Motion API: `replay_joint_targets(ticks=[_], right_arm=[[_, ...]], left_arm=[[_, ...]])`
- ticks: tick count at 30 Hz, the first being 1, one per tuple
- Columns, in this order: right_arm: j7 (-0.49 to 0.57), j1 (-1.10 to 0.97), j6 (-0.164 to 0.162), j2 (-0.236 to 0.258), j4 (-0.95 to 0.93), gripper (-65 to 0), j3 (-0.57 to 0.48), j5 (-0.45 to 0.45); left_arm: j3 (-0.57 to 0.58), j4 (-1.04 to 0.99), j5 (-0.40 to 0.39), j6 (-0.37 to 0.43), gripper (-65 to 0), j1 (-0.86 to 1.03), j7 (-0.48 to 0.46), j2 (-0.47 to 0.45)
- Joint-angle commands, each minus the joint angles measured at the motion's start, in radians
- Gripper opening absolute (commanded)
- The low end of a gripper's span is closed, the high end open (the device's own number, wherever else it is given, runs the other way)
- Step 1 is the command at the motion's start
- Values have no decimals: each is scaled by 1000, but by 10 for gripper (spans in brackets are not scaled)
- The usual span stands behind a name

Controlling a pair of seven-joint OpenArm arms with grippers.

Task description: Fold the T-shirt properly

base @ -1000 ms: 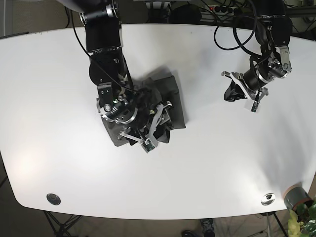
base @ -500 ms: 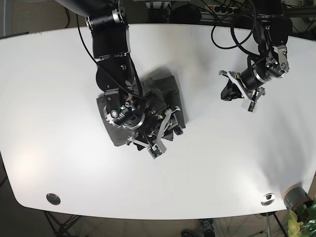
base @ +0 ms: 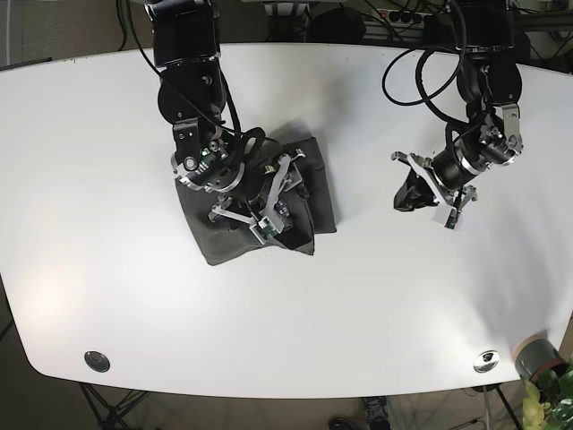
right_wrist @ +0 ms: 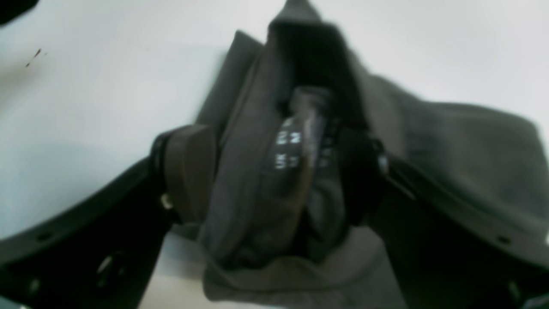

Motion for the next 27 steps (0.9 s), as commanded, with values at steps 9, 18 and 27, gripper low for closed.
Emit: replay_joint_targets(ticks=[9, 18, 27], right_arm=[[149, 17, 4, -6, -147, -450, -2, 19], [142, 14, 4, -11, -120, -620, -3, 19], [90, -7, 9, -42, -23, -620, -5, 20]], left_arm=[[155, -86, -11, 103, -529, -57, -16, 70], [204, -298, 27, 114, -526, -160, -27, 172], [204, -327, 105, 113, -525, -175, -42, 214]])
